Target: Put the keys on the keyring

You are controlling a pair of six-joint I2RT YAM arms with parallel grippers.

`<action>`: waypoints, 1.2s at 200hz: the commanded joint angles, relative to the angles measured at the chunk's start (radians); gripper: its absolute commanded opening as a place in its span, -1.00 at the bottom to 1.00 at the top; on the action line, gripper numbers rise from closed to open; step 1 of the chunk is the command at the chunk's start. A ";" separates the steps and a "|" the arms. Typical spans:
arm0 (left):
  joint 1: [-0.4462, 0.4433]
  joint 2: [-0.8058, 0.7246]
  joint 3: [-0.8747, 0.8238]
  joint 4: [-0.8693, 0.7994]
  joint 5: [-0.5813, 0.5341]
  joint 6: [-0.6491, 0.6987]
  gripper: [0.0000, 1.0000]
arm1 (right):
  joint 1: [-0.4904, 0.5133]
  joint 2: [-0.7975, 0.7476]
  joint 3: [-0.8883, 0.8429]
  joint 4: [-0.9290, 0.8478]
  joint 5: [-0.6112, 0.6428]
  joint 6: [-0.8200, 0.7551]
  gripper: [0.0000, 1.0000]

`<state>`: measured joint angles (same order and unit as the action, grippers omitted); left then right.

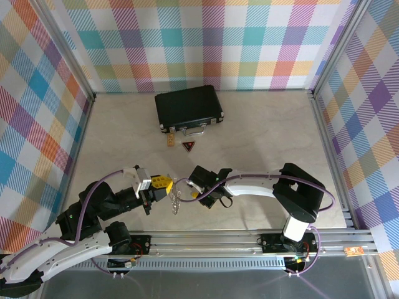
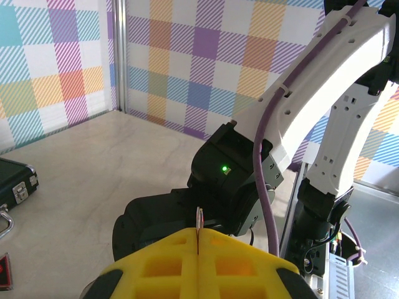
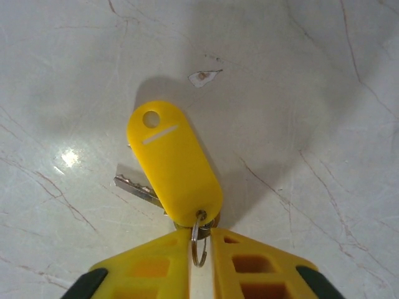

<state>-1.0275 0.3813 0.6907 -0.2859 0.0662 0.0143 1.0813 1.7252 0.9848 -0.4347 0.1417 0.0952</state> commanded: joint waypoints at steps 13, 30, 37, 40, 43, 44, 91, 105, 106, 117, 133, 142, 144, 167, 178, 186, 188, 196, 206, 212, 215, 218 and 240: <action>-0.009 0.001 0.008 0.035 -0.005 -0.013 -1.00 | 0.006 -0.040 -0.006 -0.019 -0.035 -0.005 -0.90; -0.006 0.007 0.014 0.031 0.001 -0.012 -1.00 | 0.006 -0.062 -0.024 -0.009 -0.053 -0.001 -0.97; -0.008 0.007 0.015 0.031 0.004 -0.012 -1.00 | 0.003 -0.075 -0.034 -0.001 -0.059 0.001 -0.99; -0.008 0.008 0.015 0.032 0.004 -0.013 -1.00 | 0.002 -0.081 -0.038 0.002 -0.065 0.000 -0.99; -0.008 0.008 0.015 0.032 0.003 -0.012 -1.00 | 0.003 -0.089 -0.043 0.006 -0.068 0.000 -1.00; -0.008 0.007 0.015 0.032 0.003 -0.011 -1.00 | 0.002 -0.091 -0.044 0.008 -0.069 0.001 -1.00; -0.008 0.002 0.017 0.031 0.009 -0.010 -1.00 | -0.012 -0.288 -0.160 0.119 -0.170 -0.037 -1.00; -0.008 0.003 0.018 0.032 0.013 -0.008 -1.00 | -0.012 -0.376 -0.197 0.162 -0.224 -0.063 -1.00; -0.008 0.004 0.018 0.031 0.013 -0.008 -1.00 | -0.013 -0.383 -0.199 0.164 -0.228 -0.065 -1.00; -0.008 0.006 0.020 0.034 0.018 -0.007 -1.00 | -0.013 -0.454 -0.225 0.195 -0.276 -0.088 -1.00; -0.008 0.013 0.024 0.031 0.026 -0.004 -1.00 | -0.013 -0.562 -0.247 0.217 -0.324 -0.113 -1.00; -0.008 0.018 0.026 0.029 0.033 -0.004 -1.00 | -0.013 -0.618 -0.248 0.215 -0.343 -0.123 -1.00; -0.009 0.019 0.026 0.028 0.033 -0.004 -1.00 | -0.012 -0.633 -0.247 0.213 -0.346 -0.125 -1.00; -0.008 0.043 0.027 0.031 0.046 -0.005 -1.00 | -0.013 -0.776 -0.209 0.137 -0.369 -0.163 -1.00; -0.008 0.058 0.026 0.039 0.063 -0.004 -1.00 | -0.013 -0.832 -0.172 0.078 -0.363 -0.180 -1.00; -0.008 0.070 0.023 0.052 0.084 -0.006 -1.00 | -0.014 -0.860 -0.142 0.029 -0.353 -0.184 -1.00; -0.008 0.072 0.024 0.054 0.088 -0.006 -1.00 | -0.013 -0.865 -0.133 0.017 -0.352 -0.184 -1.00; -0.008 0.084 0.021 0.069 0.109 -0.006 -1.00 | -0.012 -0.876 -0.094 -0.037 -0.350 -0.184 -1.00; -0.008 0.099 0.018 0.086 0.140 -0.007 -1.00 | -0.012 -0.869 -0.040 -0.103 -0.343 -0.183 -1.00; -0.009 0.108 0.017 0.097 0.158 -0.008 -1.00 | -0.012 -0.859 -0.010 -0.134 -0.343 -0.179 -1.00; -0.008 0.114 0.017 0.103 0.168 -0.009 -1.00 | -0.013 -0.849 0.009 -0.157 -0.345 -0.177 -1.00; -0.008 0.119 0.017 0.108 0.175 -0.010 -1.00 | -0.013 -0.843 0.022 -0.167 -0.346 -0.175 -1.00; -0.008 0.152 0.016 0.136 0.227 -0.010 -1.00 | -0.010 -0.787 0.108 -0.240 -0.336 -0.163 -1.00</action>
<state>-1.0275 0.5110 0.6910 -0.2462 0.1997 0.0143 1.0718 0.8871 1.0222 -0.5236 -0.1848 -0.0616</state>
